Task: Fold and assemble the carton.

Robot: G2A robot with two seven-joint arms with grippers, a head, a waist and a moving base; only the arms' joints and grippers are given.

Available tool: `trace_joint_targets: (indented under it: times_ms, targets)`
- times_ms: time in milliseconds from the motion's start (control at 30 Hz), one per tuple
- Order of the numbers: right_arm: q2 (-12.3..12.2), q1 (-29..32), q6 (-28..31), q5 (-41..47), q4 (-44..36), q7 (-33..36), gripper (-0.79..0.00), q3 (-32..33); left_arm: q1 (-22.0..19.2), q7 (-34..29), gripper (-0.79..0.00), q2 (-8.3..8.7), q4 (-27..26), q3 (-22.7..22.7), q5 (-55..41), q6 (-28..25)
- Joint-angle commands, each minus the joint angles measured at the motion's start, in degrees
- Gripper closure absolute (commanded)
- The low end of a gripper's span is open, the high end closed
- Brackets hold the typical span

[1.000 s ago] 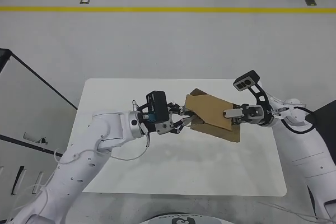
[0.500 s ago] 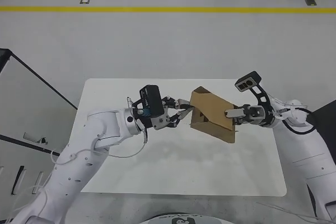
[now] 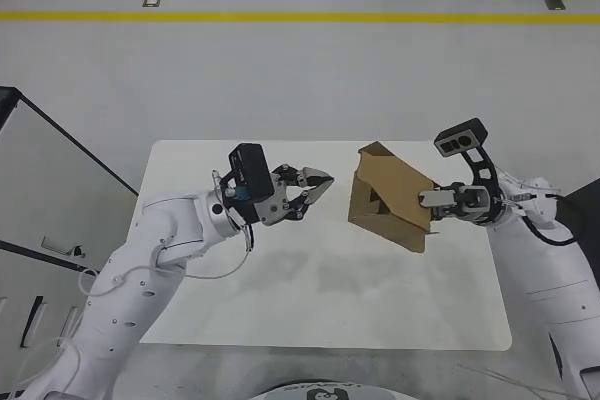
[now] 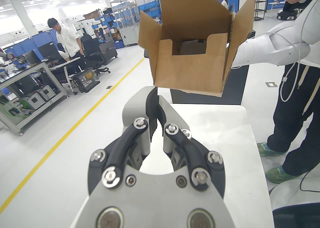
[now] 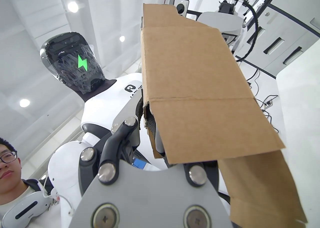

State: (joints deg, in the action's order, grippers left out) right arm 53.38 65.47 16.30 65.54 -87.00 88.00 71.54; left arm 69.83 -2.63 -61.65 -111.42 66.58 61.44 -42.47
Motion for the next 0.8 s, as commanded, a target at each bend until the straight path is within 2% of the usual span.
trace_joint_targets:
  times_ms: [0,300,767]
  targets:
    - [0.3,0.4,0.0,0.0,0.5,0.0,0.000,0.2,0.1,0.0,0.000,0.04,0.1,0.3,0.0,-0.1]
    - [0.5,0.5,0.0,-0.1,0.9,0.0,0.000,0.1,0.6,0.1,0.000,0.07,0.2,0.7,-0.1,0.4]
    - [0.7,2.1,-4.5,-11.4,4.2,-11.5,0.000,0.0,2.9,-1.0,0.000,0.32,-1.5,1.9,-0.5,0.5]
